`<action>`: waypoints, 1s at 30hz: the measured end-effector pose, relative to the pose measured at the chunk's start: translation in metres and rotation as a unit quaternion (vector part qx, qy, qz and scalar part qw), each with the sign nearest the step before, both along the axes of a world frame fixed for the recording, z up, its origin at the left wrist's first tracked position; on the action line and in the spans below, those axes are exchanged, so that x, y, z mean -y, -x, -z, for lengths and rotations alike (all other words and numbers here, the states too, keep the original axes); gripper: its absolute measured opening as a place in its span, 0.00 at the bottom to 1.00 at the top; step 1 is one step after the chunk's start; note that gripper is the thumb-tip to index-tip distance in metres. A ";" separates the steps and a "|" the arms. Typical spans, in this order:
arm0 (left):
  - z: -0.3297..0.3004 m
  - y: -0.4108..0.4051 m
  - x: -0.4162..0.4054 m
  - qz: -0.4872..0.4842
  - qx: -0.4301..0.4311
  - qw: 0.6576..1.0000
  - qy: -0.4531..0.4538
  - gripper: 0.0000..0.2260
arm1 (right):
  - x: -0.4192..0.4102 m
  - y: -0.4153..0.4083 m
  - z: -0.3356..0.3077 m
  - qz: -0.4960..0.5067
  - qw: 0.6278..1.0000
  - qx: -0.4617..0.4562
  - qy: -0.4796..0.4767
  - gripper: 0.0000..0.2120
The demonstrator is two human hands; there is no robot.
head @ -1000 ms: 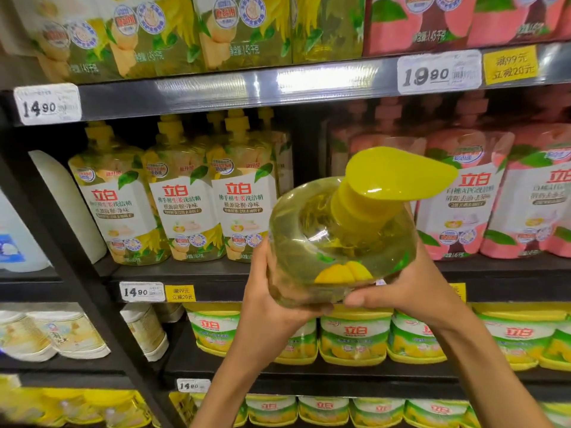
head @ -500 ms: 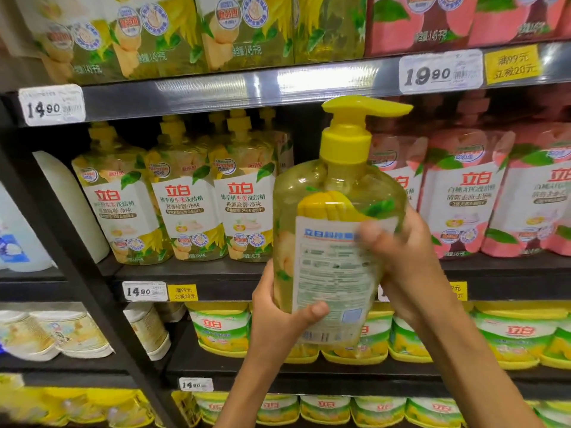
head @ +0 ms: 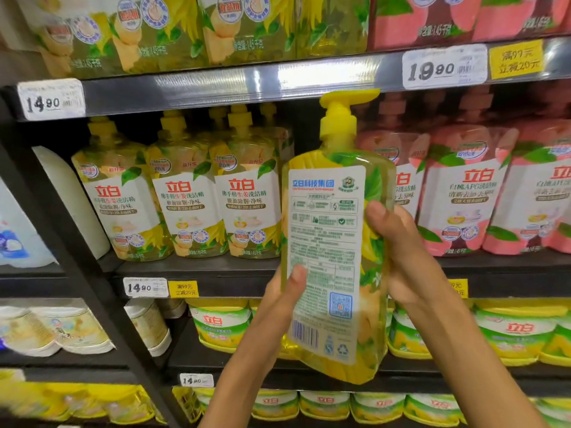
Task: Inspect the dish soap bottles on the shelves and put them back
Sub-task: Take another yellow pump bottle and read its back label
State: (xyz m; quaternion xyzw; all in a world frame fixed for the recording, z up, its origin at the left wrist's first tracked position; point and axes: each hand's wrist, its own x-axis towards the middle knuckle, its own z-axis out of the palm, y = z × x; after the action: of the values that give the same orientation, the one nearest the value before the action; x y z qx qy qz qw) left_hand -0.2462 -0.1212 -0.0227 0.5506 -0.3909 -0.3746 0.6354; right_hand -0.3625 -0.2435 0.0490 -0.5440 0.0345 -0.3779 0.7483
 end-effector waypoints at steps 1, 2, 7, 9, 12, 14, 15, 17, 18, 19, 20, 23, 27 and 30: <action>0.003 -0.003 -0.001 0.009 -0.007 1.000 -0.006 0.39 | 0.000 0.000 0.000 -0.004 1.000 0.005 -0.007 0.49; 0.006 -0.004 -0.002 0.017 -0.018 1.000 -0.009 0.40 | 0.000 0.001 0.000 -0.007 1.000 0.012 -0.008 0.47; 0.009 0.011 0.007 -0.012 -0.064 0.998 0.003 0.23 | -0.005 0.001 -0.004 0.002 1.000 0.024 -0.007 0.32; 0.009 0.010 0.010 -0.032 -0.093 0.995 0.007 0.26 | -0.005 0.000 -0.003 -0.007 1.000 0.013 -0.009 0.33; 0.010 0.004 0.011 -0.001 -0.156 0.987 0.023 0.28 | 0.003 -0.004 -0.004 -0.017 1.000 0.006 -0.019 0.42; 0.007 0.005 0.010 0.029 -0.189 0.981 0.029 0.24 | 0.009 -0.008 -0.002 -0.060 0.995 0.020 -0.075 0.43; 0.005 0.007 0.010 0.037 -0.194 0.980 0.027 0.23 | 0.012 -0.010 -0.001 -0.077 0.992 0.029 -0.092 0.39; 0.006 0.009 0.014 0.036 -0.185 0.982 0.015 0.21 | 0.014 -0.014 0.004 -0.078 0.992 0.037 -0.087 0.28; 0.008 0.009 0.014 0.039 -0.182 0.983 0.008 0.21 | 0.013 -0.015 0.005 -0.072 0.993 0.038 -0.082 0.22; 0.008 0.010 0.012 0.042 -0.173 0.984 0.001 0.21 | 0.014 -0.015 0.007 -0.063 0.994 0.038 -0.086 0.18; 0.006 0.010 0.013 0.039 -0.159 0.986 -0.010 0.22 | 0.014 -0.014 0.008 -0.053 0.993 0.037 -0.098 0.16; -0.005 0.000 0.014 0.002 -0.084 0.996 -0.016 0.24 | 0.016 -0.010 0.009 -0.004 0.993 0.018 -0.115 0.22; -0.020 -0.001 0.014 0.020 0.037 0.999 0.017 0.27 | 0.011 -0.007 0.003 0.069 0.994 -0.019 -0.077 0.31; -0.015 0.016 0.005 0.038 0.003 0.999 0.003 0.34 | 0.008 -0.005 -0.002 0.080 0.995 -0.027 -0.045 0.35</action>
State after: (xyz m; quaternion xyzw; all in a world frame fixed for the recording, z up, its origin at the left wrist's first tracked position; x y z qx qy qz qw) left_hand -0.2620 -0.1264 -0.0080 0.5351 -0.4146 -0.3953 0.6209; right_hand -0.3572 -0.2512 0.0512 -0.5151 0.1155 -0.4198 0.7383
